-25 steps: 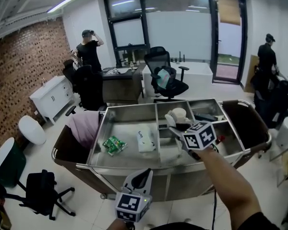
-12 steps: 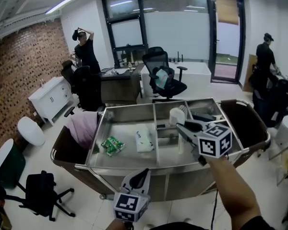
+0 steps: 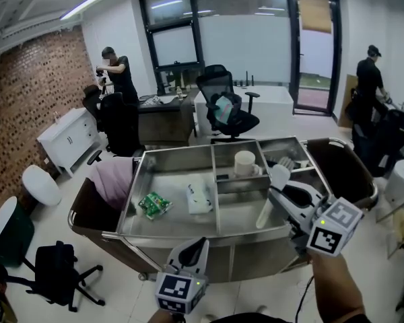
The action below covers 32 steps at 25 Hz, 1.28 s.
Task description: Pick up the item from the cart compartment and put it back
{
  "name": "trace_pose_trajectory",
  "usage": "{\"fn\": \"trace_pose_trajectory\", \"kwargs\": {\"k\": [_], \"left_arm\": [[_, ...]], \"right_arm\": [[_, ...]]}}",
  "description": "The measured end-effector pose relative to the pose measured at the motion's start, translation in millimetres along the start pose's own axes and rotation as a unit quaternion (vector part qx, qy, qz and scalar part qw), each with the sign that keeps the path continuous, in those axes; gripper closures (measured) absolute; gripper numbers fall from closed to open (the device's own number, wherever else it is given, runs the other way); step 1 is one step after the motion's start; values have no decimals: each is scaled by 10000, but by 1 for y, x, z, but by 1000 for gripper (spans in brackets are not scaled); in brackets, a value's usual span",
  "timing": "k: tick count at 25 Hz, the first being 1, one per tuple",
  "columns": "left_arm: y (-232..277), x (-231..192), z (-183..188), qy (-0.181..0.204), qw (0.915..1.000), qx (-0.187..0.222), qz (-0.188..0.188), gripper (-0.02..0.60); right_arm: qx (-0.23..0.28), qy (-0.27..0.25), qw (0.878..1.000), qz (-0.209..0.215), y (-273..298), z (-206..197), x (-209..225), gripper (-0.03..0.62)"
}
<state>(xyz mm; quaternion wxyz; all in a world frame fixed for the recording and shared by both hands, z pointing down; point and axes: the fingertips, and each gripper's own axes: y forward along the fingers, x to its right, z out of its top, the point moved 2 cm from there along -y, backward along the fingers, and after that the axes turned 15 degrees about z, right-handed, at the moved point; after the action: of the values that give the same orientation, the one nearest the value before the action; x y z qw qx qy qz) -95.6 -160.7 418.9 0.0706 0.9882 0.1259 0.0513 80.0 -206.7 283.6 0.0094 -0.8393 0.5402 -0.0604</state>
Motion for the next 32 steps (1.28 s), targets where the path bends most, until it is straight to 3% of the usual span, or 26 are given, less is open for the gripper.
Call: {"fn": "trace_pose_trajectory", "kwargs": {"k": [10, 23, 32], "left_arm": [[1, 3, 8, -96, 9999, 45, 22, 581], [0, 2, 4, -99, 9999, 95, 22, 581], [-1, 9, 9, -210, 9997, 95, 16, 581]], "right_arm": [[-92, 34, 9993, -349, -45, -31, -31, 517], [-498, 755, 9925, -818, -83, -110, -29, 516], [-508, 801, 9927, -739, -77, -113, -30, 517]]}}
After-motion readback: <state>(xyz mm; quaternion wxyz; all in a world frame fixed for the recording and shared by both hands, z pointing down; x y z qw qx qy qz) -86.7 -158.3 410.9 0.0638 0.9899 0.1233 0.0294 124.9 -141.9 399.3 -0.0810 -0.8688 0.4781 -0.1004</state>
